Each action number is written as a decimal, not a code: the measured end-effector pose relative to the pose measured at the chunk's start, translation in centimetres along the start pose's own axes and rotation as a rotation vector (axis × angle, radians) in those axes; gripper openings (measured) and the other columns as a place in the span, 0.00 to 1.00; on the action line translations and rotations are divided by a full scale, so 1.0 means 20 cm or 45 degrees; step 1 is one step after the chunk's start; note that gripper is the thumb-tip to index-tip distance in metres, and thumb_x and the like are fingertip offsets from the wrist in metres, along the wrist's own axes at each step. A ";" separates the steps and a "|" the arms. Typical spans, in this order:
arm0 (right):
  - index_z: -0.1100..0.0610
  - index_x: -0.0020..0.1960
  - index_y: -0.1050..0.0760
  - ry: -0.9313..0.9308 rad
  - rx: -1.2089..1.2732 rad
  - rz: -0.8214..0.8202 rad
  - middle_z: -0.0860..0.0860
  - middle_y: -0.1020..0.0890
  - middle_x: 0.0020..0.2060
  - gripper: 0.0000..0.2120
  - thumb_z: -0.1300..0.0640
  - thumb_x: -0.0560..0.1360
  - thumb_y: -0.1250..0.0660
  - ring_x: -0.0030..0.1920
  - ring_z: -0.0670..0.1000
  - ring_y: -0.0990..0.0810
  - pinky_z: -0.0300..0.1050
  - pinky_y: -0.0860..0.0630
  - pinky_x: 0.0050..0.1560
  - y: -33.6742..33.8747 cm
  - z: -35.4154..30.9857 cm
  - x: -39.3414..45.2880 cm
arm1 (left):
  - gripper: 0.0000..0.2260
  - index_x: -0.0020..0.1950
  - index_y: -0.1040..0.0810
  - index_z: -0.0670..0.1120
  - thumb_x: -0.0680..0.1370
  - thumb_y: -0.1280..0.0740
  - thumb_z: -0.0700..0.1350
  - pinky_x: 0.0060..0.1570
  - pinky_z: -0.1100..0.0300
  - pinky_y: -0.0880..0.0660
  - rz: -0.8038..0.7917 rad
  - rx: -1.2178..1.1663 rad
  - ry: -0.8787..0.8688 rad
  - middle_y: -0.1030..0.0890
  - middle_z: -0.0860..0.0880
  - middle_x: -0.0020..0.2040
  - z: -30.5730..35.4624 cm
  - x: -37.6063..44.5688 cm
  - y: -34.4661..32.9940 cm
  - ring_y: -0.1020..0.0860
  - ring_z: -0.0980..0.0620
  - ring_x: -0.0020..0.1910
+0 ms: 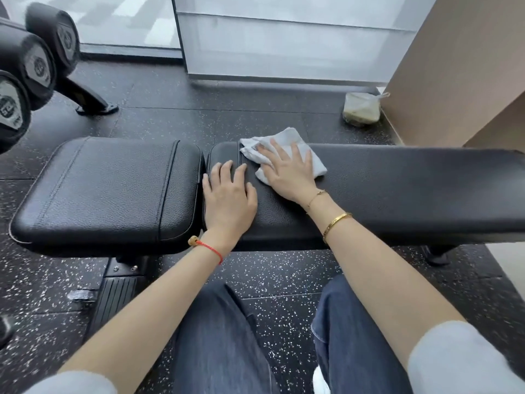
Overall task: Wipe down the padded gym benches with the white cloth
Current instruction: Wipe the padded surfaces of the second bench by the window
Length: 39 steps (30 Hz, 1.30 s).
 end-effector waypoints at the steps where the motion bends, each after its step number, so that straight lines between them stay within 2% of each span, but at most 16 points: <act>1: 0.35 0.78 0.50 0.010 0.021 -0.003 0.40 0.50 0.80 0.24 0.44 0.83 0.52 0.79 0.59 0.56 0.66 0.63 0.75 0.01 0.00 -0.02 | 0.22 0.73 0.31 0.49 0.79 0.43 0.50 0.74 0.43 0.44 -0.002 -0.005 -0.002 0.32 0.45 0.73 0.00 0.00 0.00 0.38 0.44 0.74; 5: 0.35 0.78 0.49 0.115 0.069 0.039 0.41 0.48 0.80 0.24 0.45 0.83 0.50 0.80 0.57 0.56 0.64 0.63 0.76 0.01 -0.01 -0.22 | 0.21 0.72 0.31 0.49 0.79 0.42 0.49 0.74 0.44 0.43 0.008 -0.017 -0.008 0.31 0.45 0.73 0.00 0.00 0.01 0.38 0.44 0.74; 8: 0.34 0.78 0.49 0.144 0.064 0.043 0.40 0.48 0.80 0.24 0.44 0.83 0.50 0.80 0.57 0.55 0.62 0.62 0.76 0.01 0.16 -0.40 | 0.21 0.72 0.29 0.48 0.79 0.42 0.49 0.74 0.43 0.42 0.034 -0.024 -0.017 0.30 0.44 0.72 0.00 0.00 0.01 0.36 0.43 0.73; 12: 0.34 0.78 0.48 -0.193 0.057 0.067 0.43 0.48 0.80 0.24 0.46 0.83 0.50 0.80 0.57 0.54 0.62 0.61 0.76 0.11 0.54 -0.41 | 0.21 0.72 0.29 0.46 0.79 0.41 0.49 0.74 0.42 0.43 0.023 0.014 -0.009 0.30 0.43 0.71 0.03 0.00 0.00 0.36 0.41 0.73; 14: 0.36 0.78 0.49 -0.342 0.031 0.094 0.44 0.48 0.80 0.24 0.46 0.83 0.51 0.80 0.58 0.55 0.64 0.61 0.76 0.13 0.59 -0.38 | 0.22 0.72 0.30 0.45 0.80 0.43 0.49 0.74 0.41 0.44 0.008 0.073 -0.001 0.31 0.42 0.72 0.04 0.00 0.00 0.37 0.41 0.73; 17: 0.36 0.78 0.49 -0.247 0.044 0.130 0.43 0.48 0.80 0.24 0.46 0.83 0.51 0.80 0.57 0.55 0.65 0.61 0.76 0.08 0.45 -0.42 | 0.21 0.73 0.31 0.45 0.82 0.46 0.50 0.74 0.40 0.45 -0.039 0.079 0.020 0.33 0.40 0.74 0.11 -0.01 -0.02 0.38 0.40 0.74; 21: 0.33 0.77 0.48 0.033 0.049 0.122 0.39 0.47 0.79 0.23 0.45 0.83 0.50 0.80 0.56 0.54 0.61 0.60 0.76 0.04 0.42 -0.57 | 0.22 0.73 0.33 0.46 0.81 0.46 0.52 0.75 0.36 0.52 -0.109 -0.010 0.091 0.43 0.36 0.78 0.30 -0.01 -0.07 0.46 0.36 0.77; 23: 0.33 0.77 0.47 0.002 0.041 0.134 0.40 0.46 0.79 0.23 0.45 0.83 0.50 0.80 0.56 0.53 0.60 0.59 0.77 0.06 0.56 -0.59 | 0.22 0.73 0.33 0.46 0.80 0.45 0.51 0.74 0.33 0.57 -0.084 0.081 0.046 0.47 0.36 0.79 0.40 -0.01 -0.10 0.53 0.34 0.78; 25: 0.34 0.76 0.45 -0.124 0.032 0.189 0.41 0.44 0.79 0.23 0.47 0.83 0.49 0.79 0.56 0.50 0.59 0.57 0.76 0.11 0.75 -0.58 | 0.23 0.74 0.34 0.46 0.80 0.45 0.51 0.74 0.33 0.59 -0.068 0.092 0.000 0.48 0.37 0.79 0.48 -0.01 -0.12 0.56 0.35 0.79; 28: 0.36 0.77 0.44 -0.331 0.012 0.218 0.43 0.43 0.79 0.23 0.47 0.83 0.49 0.79 0.56 0.49 0.60 0.56 0.76 0.19 0.99 -0.50 | 0.23 0.75 0.36 0.46 0.81 0.46 0.51 0.75 0.34 0.56 -0.150 0.018 -0.065 0.45 0.40 0.79 0.62 0.00 -0.20 0.53 0.38 0.79; 31: 0.36 0.77 0.46 -0.492 0.094 0.181 0.42 0.46 0.80 0.23 0.46 0.83 0.50 0.79 0.58 0.53 0.62 0.60 0.76 0.20 1.07 -0.42 | 0.22 0.74 0.35 0.46 0.81 0.46 0.51 0.75 0.35 0.52 -0.190 -0.003 -0.120 0.38 0.42 0.77 0.75 0.01 -0.26 0.45 0.39 0.78; 33: 0.36 0.78 0.47 -0.458 0.107 0.173 0.42 0.47 0.80 0.24 0.46 0.83 0.51 0.80 0.58 0.54 0.63 0.61 0.75 0.20 1.05 -0.41 | 0.21 0.73 0.34 0.47 0.81 0.45 0.51 0.75 0.36 0.49 -0.174 0.008 -0.121 0.35 0.43 0.75 0.80 0.01 -0.29 0.42 0.39 0.76; 37: 0.33 0.77 0.47 -0.166 0.075 0.154 0.39 0.46 0.79 0.23 0.46 0.82 0.50 0.80 0.55 0.53 0.59 0.59 0.76 0.16 1.09 -0.57 | 0.20 0.70 0.31 0.48 0.79 0.44 0.51 0.74 0.39 0.45 -0.083 0.016 -0.112 0.31 0.45 0.73 0.77 0.01 -0.30 0.38 0.40 0.74; 39: 0.32 0.76 0.46 -0.202 0.065 0.170 0.39 0.45 0.79 0.23 0.45 0.82 0.50 0.80 0.53 0.52 0.58 0.58 0.76 0.20 1.26 -0.64 | 0.20 0.70 0.30 0.49 0.79 0.43 0.51 0.74 0.39 0.43 -0.047 0.006 -0.123 0.30 0.45 0.72 0.77 0.01 -0.30 0.37 0.41 0.73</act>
Point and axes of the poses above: each hand's wrist, its own x-axis towards the middle knuckle, its own y-axis out of the back of the hand, z = x × y, the point moved 6 cm from there along x, towards the middle knuckle
